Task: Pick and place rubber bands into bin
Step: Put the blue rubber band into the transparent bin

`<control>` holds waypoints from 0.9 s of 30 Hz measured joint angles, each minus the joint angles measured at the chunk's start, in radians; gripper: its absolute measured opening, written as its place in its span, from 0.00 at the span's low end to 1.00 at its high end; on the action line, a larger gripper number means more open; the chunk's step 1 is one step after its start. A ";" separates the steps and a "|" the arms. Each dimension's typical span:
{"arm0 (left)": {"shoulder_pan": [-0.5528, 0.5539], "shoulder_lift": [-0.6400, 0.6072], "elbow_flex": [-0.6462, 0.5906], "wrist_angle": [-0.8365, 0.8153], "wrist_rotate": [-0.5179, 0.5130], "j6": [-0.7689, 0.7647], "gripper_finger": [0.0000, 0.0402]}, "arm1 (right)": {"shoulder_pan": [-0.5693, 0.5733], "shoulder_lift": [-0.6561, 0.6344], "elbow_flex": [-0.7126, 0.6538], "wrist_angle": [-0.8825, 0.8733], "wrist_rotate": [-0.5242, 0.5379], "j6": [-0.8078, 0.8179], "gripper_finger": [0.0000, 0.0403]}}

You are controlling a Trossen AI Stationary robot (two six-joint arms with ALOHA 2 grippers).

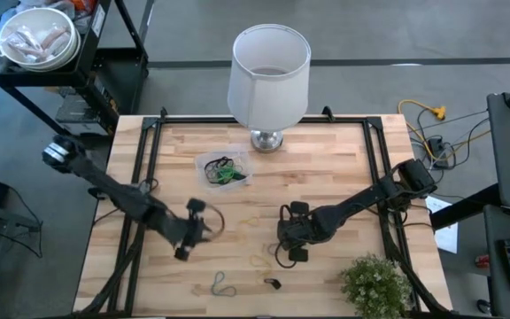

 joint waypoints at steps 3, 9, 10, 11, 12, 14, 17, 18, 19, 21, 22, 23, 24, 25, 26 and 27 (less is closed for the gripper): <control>-0.065 0.108 0.041 0.034 0.023 0.001 0.27 | 0.003 0.000 -0.004 -0.003 0.000 0.011 0.19; -0.140 0.339 0.170 0.034 0.066 0.030 0.27 | 0.007 -0.001 -0.011 -0.004 -0.002 0.019 0.19; -0.148 0.376 0.193 0.032 0.080 0.043 0.27 | 0.007 -0.001 -0.011 -0.002 -0.002 0.019 0.19; -0.154 0.413 0.220 0.031 0.086 0.056 0.27 | 0.007 -0.001 -0.012 -0.002 -0.002 0.019 0.19; -0.159 0.448 0.249 0.026 0.098 0.063 0.27 | 0.006 -0.001 -0.013 0.001 -0.002 0.019 0.18; -0.168 0.510 0.306 -0.006 0.113 0.080 0.27 | 0.006 -0.001 -0.015 0.001 -0.002 0.019 0.18; -0.177 0.585 0.398 -0.096 0.128 0.081 0.27 | 0.007 -0.001 -0.015 0.005 -0.002 0.019 0.18; -0.181 0.605 0.429 -0.135 0.128 0.081 0.27 | 0.007 -0.001 -0.015 0.006 -0.002 0.019 0.18; -0.184 0.623 0.457 -0.170 0.128 0.080 0.27 | 0.007 -0.001 -0.015 0.006 -0.002 0.018 0.18; -0.190 0.650 0.506 -0.228 0.127 0.079 0.27 | 0.007 -0.001 -0.015 0.010 -0.002 0.018 0.19; -0.192 0.662 0.525 -0.249 0.128 0.079 0.27 | 0.006 -0.001 -0.016 0.012 -0.002 0.018 0.19; -0.194 0.670 0.540 -0.260 0.129 0.079 0.27 | 0.006 -0.002 -0.017 0.011 -0.002 0.018 0.18; -0.195 0.677 0.551 -0.272 0.132 0.078 0.27 | 0.007 -0.002 -0.017 0.011 -0.002 0.018 0.18; -0.196 0.680 0.559 -0.282 0.132 0.078 0.27 | 0.007 -0.002 -0.018 0.011 -0.002 0.018 0.18; -0.195 0.683 0.565 -0.292 0.139 0.078 0.27 | 0.007 -0.002 -0.019 0.013 -0.002 0.018 0.17; -0.195 0.684 0.567 -0.291 0.146 0.078 0.27 | 0.007 -0.002 -0.020 0.012 -0.002 0.018 0.17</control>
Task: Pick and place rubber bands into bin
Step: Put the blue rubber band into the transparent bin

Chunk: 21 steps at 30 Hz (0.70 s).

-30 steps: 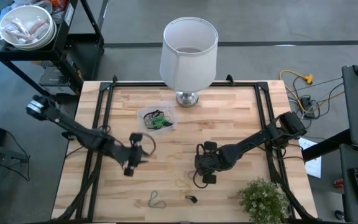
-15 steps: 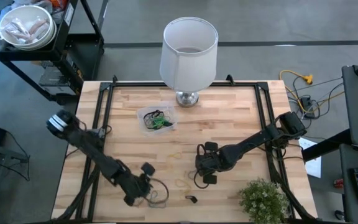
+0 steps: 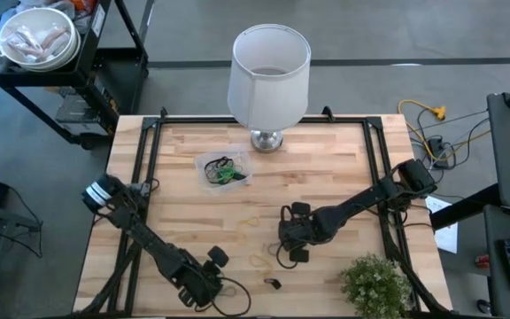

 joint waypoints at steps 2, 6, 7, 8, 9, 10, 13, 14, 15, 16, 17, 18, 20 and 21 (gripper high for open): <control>0.000 0.000 0.001 -0.001 0.022 -0.001 0.27 | 0.000 0.000 -0.002 0.001 0.000 0.000 0.17; 0.001 -0.001 0.001 0.001 0.071 -0.003 0.27 | 0.000 0.000 -0.003 0.004 0.000 0.000 0.18; 0.001 -0.001 0.001 0.003 0.085 -0.006 0.27 | 0.000 0.000 -0.003 0.004 0.000 0.000 0.18; 0.001 -0.001 0.001 0.004 0.093 -0.016 0.27 | 0.000 0.000 -0.003 0.005 0.000 0.000 0.18; 0.001 -0.001 0.001 0.005 0.097 -0.023 0.27 | 0.000 0.000 -0.003 0.006 0.000 0.000 0.18; 0.001 -0.001 0.001 0.010 0.104 -0.025 0.27 | 0.000 0.000 -0.003 0.007 0.001 0.000 0.19; 0.001 -0.001 -0.005 0.025 0.110 -0.025 0.27 | 0.000 0.000 -0.003 0.009 0.001 0.000 0.18; 0.001 -0.001 -0.006 0.032 0.112 -0.025 0.27 | 0.000 0.000 -0.003 0.010 0.001 0.000 0.18; 0.001 0.001 -0.006 0.042 0.113 -0.024 0.27 | 0.000 0.000 -0.003 0.010 0.001 0.000 0.18; 0.001 0.002 -0.006 0.047 0.115 -0.020 0.27 | 0.000 0.000 -0.003 0.011 0.001 0.000 0.17; 0.001 0.004 -0.006 0.048 0.116 -0.015 0.27 | 0.000 0.000 -0.003 0.012 0.002 0.000 0.17; 0.001 0.008 -0.006 0.049 0.116 -0.008 0.27 | 0.000 0.000 -0.003 0.012 0.001 0.000 0.17; 0.001 0.017 -0.006 0.056 0.117 0.007 0.27 | 0.000 0.000 -0.003 0.014 0.001 0.000 0.17; 0.001 0.022 -0.006 0.060 0.117 0.013 0.27 | 0.000 0.000 -0.003 0.016 0.001 0.000 0.17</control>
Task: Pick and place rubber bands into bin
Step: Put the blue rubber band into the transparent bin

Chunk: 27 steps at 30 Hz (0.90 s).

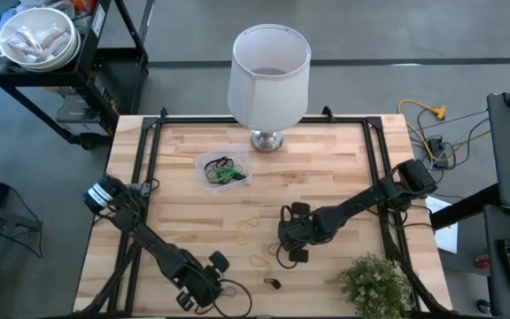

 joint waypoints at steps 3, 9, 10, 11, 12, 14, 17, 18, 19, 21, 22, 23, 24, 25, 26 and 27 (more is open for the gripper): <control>0.000 0.006 0.000 0.003 0.004 0.020 0.27 | 0.000 0.000 -0.002 0.008 0.000 -0.001 0.18; 0.000 0.008 0.000 0.021 0.011 0.057 0.27 | 0.000 0.000 -0.008 0.011 0.000 -0.001 0.18; 0.000 0.008 0.000 0.023 0.012 0.066 0.27 | 0.000 0.000 -0.008 0.011 0.000 -0.002 0.18; 0.000 0.009 0.000 0.026 0.012 0.067 0.27 | 0.000 0.000 -0.009 0.011 0.000 -0.002 0.17; 0.000 0.009 0.000 0.028 0.013 0.068 0.27 | 0.000 0.000 -0.009 0.011 0.000 -0.002 0.17; 0.000 0.009 -0.004 0.032 0.013 0.068 0.27 | 0.000 0.000 -0.009 0.012 0.000 -0.003 0.16; 0.000 0.009 -0.011 0.037 0.014 0.067 0.23 | 0.000 0.000 -0.009 0.012 0.000 -0.003 0.16; 0.000 0.009 -0.013 0.038 0.014 0.067 0.21 | 0.000 0.000 -0.009 0.013 0.000 -0.003 0.16; 0.000 0.008 -0.015 0.039 0.013 0.067 0.19 | 0.000 0.000 -0.009 0.013 0.000 -0.003 0.16; 0.000 0.007 -0.019 0.039 0.013 0.067 0.14 | 0.000 0.000 -0.009 0.014 0.000 -0.003 0.16; 0.000 0.007 -0.020 0.037 0.015 0.067 0.10 | 0.000 0.000 -0.009 0.014 0.000 -0.003 0.16; 0.000 0.007 -0.020 0.036 0.016 0.067 0.07 | 0.000 0.000 -0.009 0.014 0.000 -0.003 0.16; 0.001 0.007 -0.020 0.033 0.016 0.067 0.04 | 0.000 0.000 -0.009 0.014 0.000 -0.003 0.16; 0.002 0.007 -0.020 0.031 0.015 0.067 0.02 | 0.000 0.000 -0.009 0.014 0.000 -0.003 0.16; 0.003 0.007 -0.020 0.029 0.015 0.067 0.01 | 0.000 0.000 -0.009 0.014 0.000 -0.003 0.16; 0.003 0.007 -0.020 0.028 0.012 0.067 0.01 | 0.000 0.000 -0.009 0.014 0.000 -0.003 0.16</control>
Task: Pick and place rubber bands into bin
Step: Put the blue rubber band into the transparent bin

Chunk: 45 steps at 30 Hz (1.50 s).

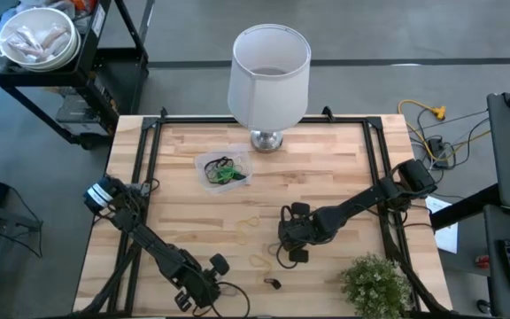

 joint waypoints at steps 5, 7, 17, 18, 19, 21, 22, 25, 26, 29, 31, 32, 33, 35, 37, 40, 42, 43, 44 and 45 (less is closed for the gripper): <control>0.000 -0.007 -0.002 -0.009 -0.042 0.000 0.00 | 0.000 0.000 0.000 0.000 0.000 0.000 0.15; 0.000 -0.015 -0.003 -0.025 -0.071 0.001 0.00 | 0.000 0.000 0.000 0.000 0.000 0.001 0.16; -0.006 -0.080 0.049 -0.245 -0.524 -0.051 0.00 | 0.002 0.000 0.000 0.000 0.000 0.003 0.15; -0.004 -0.091 0.048 -0.261 -0.557 -0.053 0.00 | 0.003 0.000 0.000 0.000 0.000 0.003 0.15; -0.003 -0.099 0.048 -0.266 -0.594 -0.053 0.00 | 0.004 0.000 -0.001 0.001 0.000 0.003 0.15; 0.000 -0.123 0.048 -0.287 -0.658 -0.054 0.00 | 0.006 0.000 -0.002 0.000 -0.001 0.003 0.15; 0.003 -0.133 0.046 -0.292 -0.685 -0.055 0.00 | 0.007 0.000 -0.002 0.000 -0.001 0.003 0.15; 0.011 -0.163 0.038 -0.315 -0.750 -0.054 0.00 | 0.008 0.000 -0.002 0.002 -0.001 0.003 0.15; 0.015 -0.175 0.036 -0.318 -0.782 -0.054 0.00 | 0.008 0.000 -0.002 0.003 -0.001 0.003 0.15; 0.032 -0.212 0.028 -0.351 -0.882 -0.054 0.00 | 0.008 0.000 -0.002 0.004 0.000 0.003 0.15; 0.046 -0.238 0.018 -0.375 -0.952 -0.053 0.00 | 0.008 0.000 -0.004 0.003 0.000 0.003 0.15; 0.055 -0.256 0.016 -0.392 -0.981 -0.053 0.00 | 0.008 0.000 -0.004 0.004 -0.001 0.003 0.15; 0.064 -0.274 0.013 -0.405 -1.011 -0.053 0.00 | 0.008 0.000 -0.004 0.005 0.000 0.003 0.15; 0.090 -0.311 0.006 -0.438 -1.056 -0.053 0.00 | 0.008 0.000 -0.004 0.005 0.000 0.003 0.15; 0.122 -0.350 -0.003 -0.468 -1.083 -0.052 0.00 | 0.008 0.000 -0.004 0.005 0.000 0.003 0.14; 0.180 -0.415 -0.014 -0.492 -1.120 -0.043 0.00 | 0.008 0.000 -0.004 0.007 0.000 0.003 0.14; 0.226 -0.457 -0.026 -0.488 -1.132 -0.020 0.00 | 0.008 0.000 -0.004 0.007 0.000 0.002 0.15; 0.250 -0.478 -0.035 -0.483 -1.135 0.002 0.00 | 0.008 0.000 -0.004 0.007 0.000 0.003 0.15; 0.272 -0.499 -0.046 -0.480 -1.135 0.016 0.00 | 0.008 0.000 -0.004 0.007 0.000 0.003 0.15; 0.298 -0.518 -0.056 -0.480 -1.135 0.026 0.00 | 0.008 0.000 -0.004 0.007 0.000 0.003 0.15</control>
